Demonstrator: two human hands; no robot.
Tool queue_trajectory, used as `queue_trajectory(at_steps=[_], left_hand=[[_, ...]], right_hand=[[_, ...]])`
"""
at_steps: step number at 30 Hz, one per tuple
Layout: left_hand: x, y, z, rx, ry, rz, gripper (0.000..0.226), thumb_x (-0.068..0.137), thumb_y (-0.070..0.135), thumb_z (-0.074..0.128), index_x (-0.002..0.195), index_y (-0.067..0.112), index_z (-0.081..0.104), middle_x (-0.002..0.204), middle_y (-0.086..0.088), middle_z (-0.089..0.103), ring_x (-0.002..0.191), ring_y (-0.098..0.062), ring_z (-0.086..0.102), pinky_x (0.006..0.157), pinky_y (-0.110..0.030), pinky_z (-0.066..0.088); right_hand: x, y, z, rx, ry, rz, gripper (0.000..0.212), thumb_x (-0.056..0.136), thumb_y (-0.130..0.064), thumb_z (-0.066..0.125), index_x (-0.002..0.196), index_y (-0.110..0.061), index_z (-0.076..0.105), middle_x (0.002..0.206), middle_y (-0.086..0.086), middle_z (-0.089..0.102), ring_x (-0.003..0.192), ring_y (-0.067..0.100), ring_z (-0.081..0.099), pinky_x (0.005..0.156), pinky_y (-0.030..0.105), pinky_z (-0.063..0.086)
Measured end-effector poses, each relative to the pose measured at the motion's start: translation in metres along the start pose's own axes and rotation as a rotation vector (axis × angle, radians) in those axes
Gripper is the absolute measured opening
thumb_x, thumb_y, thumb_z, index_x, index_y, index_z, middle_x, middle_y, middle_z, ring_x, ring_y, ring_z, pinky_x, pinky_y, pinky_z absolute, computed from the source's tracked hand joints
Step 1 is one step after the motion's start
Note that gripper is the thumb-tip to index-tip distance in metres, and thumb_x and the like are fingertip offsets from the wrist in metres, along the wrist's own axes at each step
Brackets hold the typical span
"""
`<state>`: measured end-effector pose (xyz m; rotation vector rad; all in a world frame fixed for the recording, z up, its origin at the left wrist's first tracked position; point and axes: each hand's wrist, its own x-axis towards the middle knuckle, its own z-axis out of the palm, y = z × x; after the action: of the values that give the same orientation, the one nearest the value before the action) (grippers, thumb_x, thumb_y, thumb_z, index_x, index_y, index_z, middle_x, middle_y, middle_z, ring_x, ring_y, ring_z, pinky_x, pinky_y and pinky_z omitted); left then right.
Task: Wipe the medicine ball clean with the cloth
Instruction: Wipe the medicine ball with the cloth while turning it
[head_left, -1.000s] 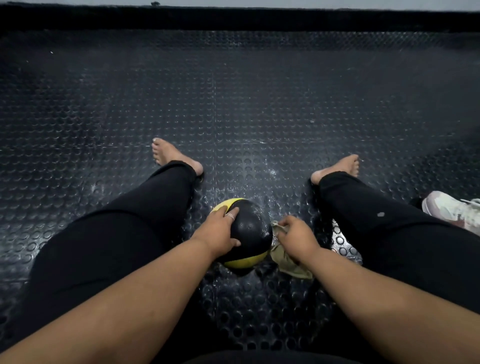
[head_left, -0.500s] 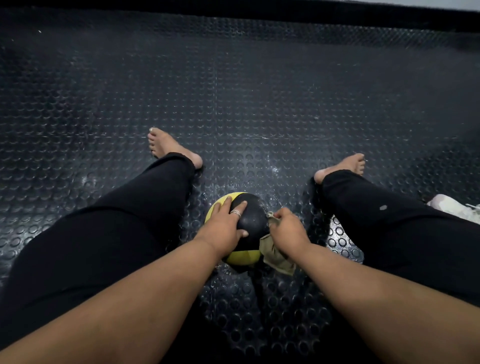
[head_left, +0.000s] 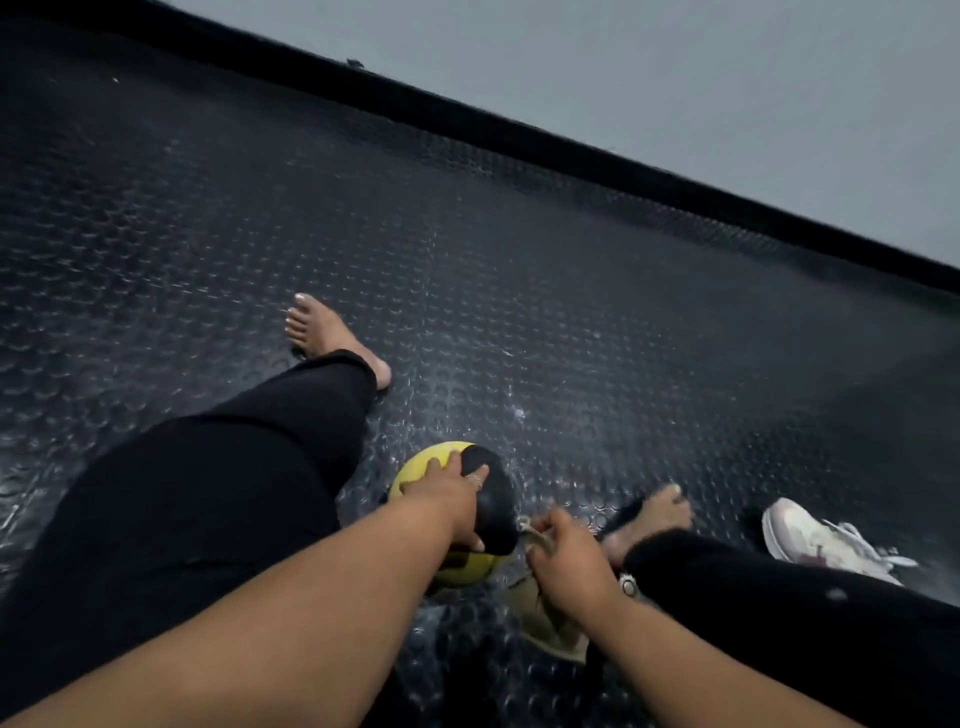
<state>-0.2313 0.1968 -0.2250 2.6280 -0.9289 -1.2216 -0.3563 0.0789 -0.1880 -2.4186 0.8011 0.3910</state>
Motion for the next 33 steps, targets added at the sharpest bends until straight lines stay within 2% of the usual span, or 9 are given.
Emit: queue_trajectory(at_steps=[5, 9, 14, 17, 20, 22, 24, 28, 33], left_hand=[[-0.004, -0.007, 0.006, 0.006, 0.077, -0.059, 0.116, 0.078, 0.053, 0.075, 0.155, 0.031, -0.008, 0.162, -0.01, -0.015, 0.149, -0.036, -0.002, 0.115, -0.058, 0.023], [-0.001, -0.017, 0.01, -0.08, 0.139, -0.084, 0.121, 0.072, 0.059, 0.076, 0.154, 0.037, -0.01, 0.162, -0.002, -0.016, 0.149, -0.033, -0.007, 0.113, -0.06, 0.027], [0.01, -0.008, 0.005, -0.251, 0.141, -0.165, 0.126, 0.063, 0.061, 0.082, 0.154, 0.039, -0.003, 0.161, 0.002, -0.021, 0.148, -0.033, -0.014, 0.109, -0.069, 0.023], [0.022, 0.009, -0.003, -0.28, 0.176, -0.224, 0.118, 0.069, 0.055, 0.081, 0.155, 0.033, 0.002, 0.161, 0.002, -0.021, 0.148, -0.032, -0.015, 0.106, -0.075, 0.021], [0.036, 0.008, -0.008, -0.329, 0.2, -0.213, 0.11, 0.077, 0.054, 0.075, 0.156, 0.031, 0.001, 0.161, 0.003, -0.021, 0.148, -0.029, -0.018, 0.107, -0.074, 0.018], [0.043, 0.001, -0.011, -0.374, 0.202, -0.205, 0.101, 0.083, 0.054, 0.069, 0.155, 0.035, 0.0, 0.16, 0.003, -0.024, 0.147, -0.028, -0.021, 0.108, -0.074, 0.014], [0.045, -0.011, -0.015, -0.413, 0.192, -0.192, 0.093, 0.087, 0.053, 0.064, 0.154, 0.041, 0.0, 0.16, 0.001, -0.025, 0.147, -0.03, -0.022, 0.112, -0.07, 0.011], [0.038, -0.045, -0.022, -0.482, 0.162, -0.178, 0.11, 0.075, 0.051, 0.078, 0.153, 0.044, 0.0, 0.161, -0.002, -0.021, 0.147, -0.035, -0.017, 0.119, -0.051, 0.005], [0.034, -0.056, -0.022, -0.494, 0.123, -0.187, 0.122, 0.068, 0.046, 0.085, 0.153, 0.043, -0.003, 0.161, -0.002, -0.022, 0.147, -0.036, -0.016, 0.12, -0.048, 0.007]], right_hand=[[0.011, 0.008, 0.005, 0.053, -0.01, -0.04, 0.008, 0.09, -0.018, 0.058, 0.096, -0.021, 0.054, 0.1, 0.003, 0.059, 0.081, 0.014, 0.055, 0.069, 0.022, 0.039], [0.036, 0.017, 0.014, 0.155, 0.028, 0.049, 0.01, 0.091, -0.019, 0.058, 0.1, -0.021, 0.054, 0.106, 0.006, 0.059, 0.084, 0.017, 0.057, 0.071, 0.024, 0.043], [0.068, 0.009, 0.023, 0.195, 0.067, -0.03, 0.013, 0.09, -0.021, 0.056, 0.103, -0.02, 0.056, 0.11, 0.004, 0.057, 0.098, 0.019, 0.055, 0.076, 0.023, 0.037], [0.086, 0.002, 0.026, 0.214, 0.055, -0.025, 0.017, 0.091, -0.021, 0.054, 0.107, -0.018, 0.057, 0.111, 0.005, 0.055, 0.101, 0.021, 0.053, 0.075, 0.022, 0.033], [0.103, -0.001, 0.018, 0.259, 0.06, 0.005, 0.02, 0.092, -0.021, 0.054, 0.111, -0.016, 0.057, 0.113, 0.008, 0.057, 0.087, 0.017, 0.053, 0.069, 0.022, 0.034], [0.112, 0.0, 0.011, 0.304, 0.095, 0.056, 0.022, 0.093, -0.022, 0.055, 0.113, -0.015, 0.058, 0.101, 0.004, 0.059, 0.072, 0.012, 0.051, 0.056, 0.024, 0.035], [0.114, 0.002, 0.008, 0.34, 0.135, 0.092, 0.022, 0.093, -0.021, 0.055, 0.113, -0.013, 0.059, 0.092, 0.0, 0.058, 0.063, 0.009, 0.048, 0.049, 0.017, 0.035], [0.101, -0.017, 0.018, 0.327, 0.144, -0.026, 0.016, 0.093, -0.021, 0.053, 0.108, -0.019, 0.059, 0.107, 0.001, 0.055, 0.081, 0.012, 0.052, 0.064, 0.022, 0.038], [0.096, -0.056, 0.042, 0.221, 0.124, -0.136, 0.018, 0.095, -0.019, 0.051, 0.111, -0.017, 0.058, 0.108, -0.004, 0.043, 0.094, 0.008, 0.043, 0.08, 0.015, 0.031]])
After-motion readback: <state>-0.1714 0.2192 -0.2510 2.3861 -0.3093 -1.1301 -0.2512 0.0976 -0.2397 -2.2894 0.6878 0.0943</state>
